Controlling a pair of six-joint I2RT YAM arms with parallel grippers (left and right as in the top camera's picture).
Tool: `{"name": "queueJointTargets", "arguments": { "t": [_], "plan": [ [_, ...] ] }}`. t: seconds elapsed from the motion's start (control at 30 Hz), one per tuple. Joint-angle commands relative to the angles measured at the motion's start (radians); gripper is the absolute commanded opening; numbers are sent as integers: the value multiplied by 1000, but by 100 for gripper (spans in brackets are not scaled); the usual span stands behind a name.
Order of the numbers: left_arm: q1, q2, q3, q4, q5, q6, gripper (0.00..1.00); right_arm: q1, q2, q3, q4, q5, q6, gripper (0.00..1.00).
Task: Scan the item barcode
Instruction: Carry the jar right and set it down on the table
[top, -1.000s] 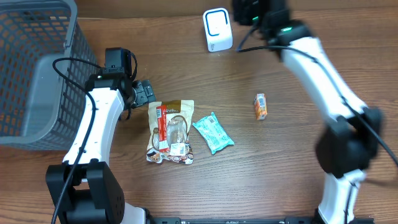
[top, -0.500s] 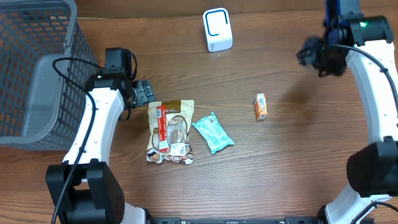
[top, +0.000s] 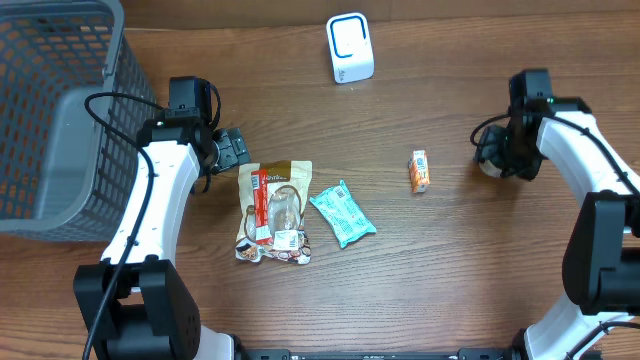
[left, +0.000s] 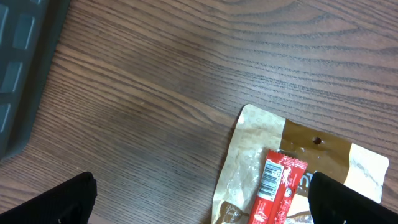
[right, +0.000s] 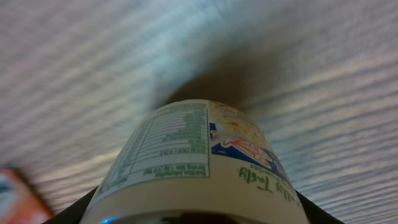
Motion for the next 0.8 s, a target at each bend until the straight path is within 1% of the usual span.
{"name": "queueJointTargets", "arguments": {
  "t": [0.0,0.07,0.1,0.13,0.23,0.33,0.43,0.67,0.77],
  "plan": [
    [-7,-6,16,1,-2,-10,100,-24,-5,-20,13,3,5,65],
    [-7,-6,16,2,-2,-10,100,-32,-5,-20,3,3,4,73],
    [-7,-6,16,2,-2,-10,100,-36,-5,-20,0,3,4,82],
    [-7,-6,16,2,-2,-10,100,-39,-5,-20,-2,3,4,89],
    [-7,-6,16,2,-2,-10,100,-45,-5,-20,-3,3,4,100],
    [-7,-6,16,2,-2,-10,100,-45,-6,-12,-5,3,4,100],
    [-7,-6,16,2,-2,-10,100,-45,-16,45,-47,3,4,100],
    [-7,-6,16,2,-2,-10,100,-32,-54,301,-266,-7,0,99],
    [-7,-6,16,2,-2,-10,100,-13,-58,386,-335,-89,-4,100]
  ]
}}
